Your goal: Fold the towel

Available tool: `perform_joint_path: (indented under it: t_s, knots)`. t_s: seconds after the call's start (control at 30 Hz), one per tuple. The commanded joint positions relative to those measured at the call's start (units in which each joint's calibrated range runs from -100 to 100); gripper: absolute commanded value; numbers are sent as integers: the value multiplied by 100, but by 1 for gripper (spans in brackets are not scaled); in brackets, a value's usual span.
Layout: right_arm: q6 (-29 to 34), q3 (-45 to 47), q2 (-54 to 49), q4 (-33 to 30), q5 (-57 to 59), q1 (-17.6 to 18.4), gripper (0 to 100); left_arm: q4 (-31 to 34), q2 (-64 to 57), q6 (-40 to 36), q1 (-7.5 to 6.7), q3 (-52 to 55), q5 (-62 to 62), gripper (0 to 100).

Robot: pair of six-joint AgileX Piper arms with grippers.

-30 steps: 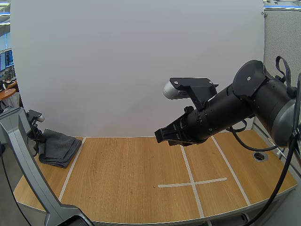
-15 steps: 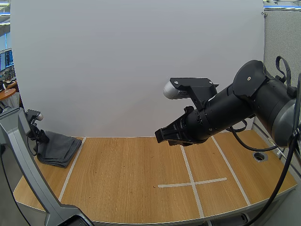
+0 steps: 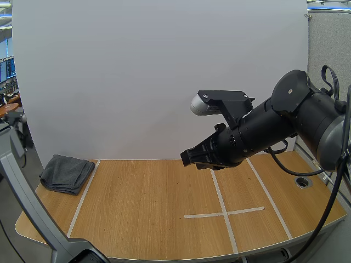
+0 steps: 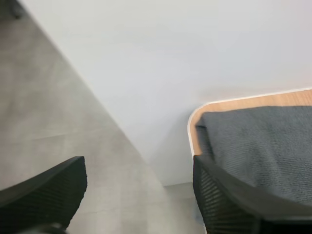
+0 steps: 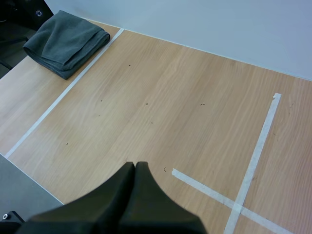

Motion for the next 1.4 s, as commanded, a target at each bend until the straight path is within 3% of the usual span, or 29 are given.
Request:
perform_joint_path:
  t_s: [0.0, 0.13, 0.37, 0.6, 0.77, 0.93, 1.07, 1.23, 1.37]
  knots:
    - [11, 24, -69, 28, 23, -20, 0, -340, -848, -150, 225, -140, 40, 100]
    - [11, 24, -69, 28, 23, -20, 0, -445, -1356, -150, 298, -81, 40, 100]
    - [11, 24, -69, 28, 23, -20, 0, -1132, -2374, -167, 275, 805, 40, 100]
    - [11, 24, -69, 0, 23, -20, 0, -1404, -3379, -120, -6, 2005, 40, 100]
    - [11, 24, -69, 0, 23, -20, 0, -1599, -4187, -64, -325, 2858, 40, 100]
    - [11, 24, -69, -10, 23, -20, 0, -1867, -4837, 4, -525, 3404, 40, 100]
    - [569, 24, -69, -140, -1625, -20, 0, -2231, -5334, -151, -624, 3716, 40, 100]
    - [1508, 24, -69, -929, -3654, -20, 0, -2270, -5730, -418, -624, 3727, 40, 100]
    - [2268, 24, -69, -1331, -4585, -20, 0, -2575, -6080, -433, -624, 3891, 40, 83]
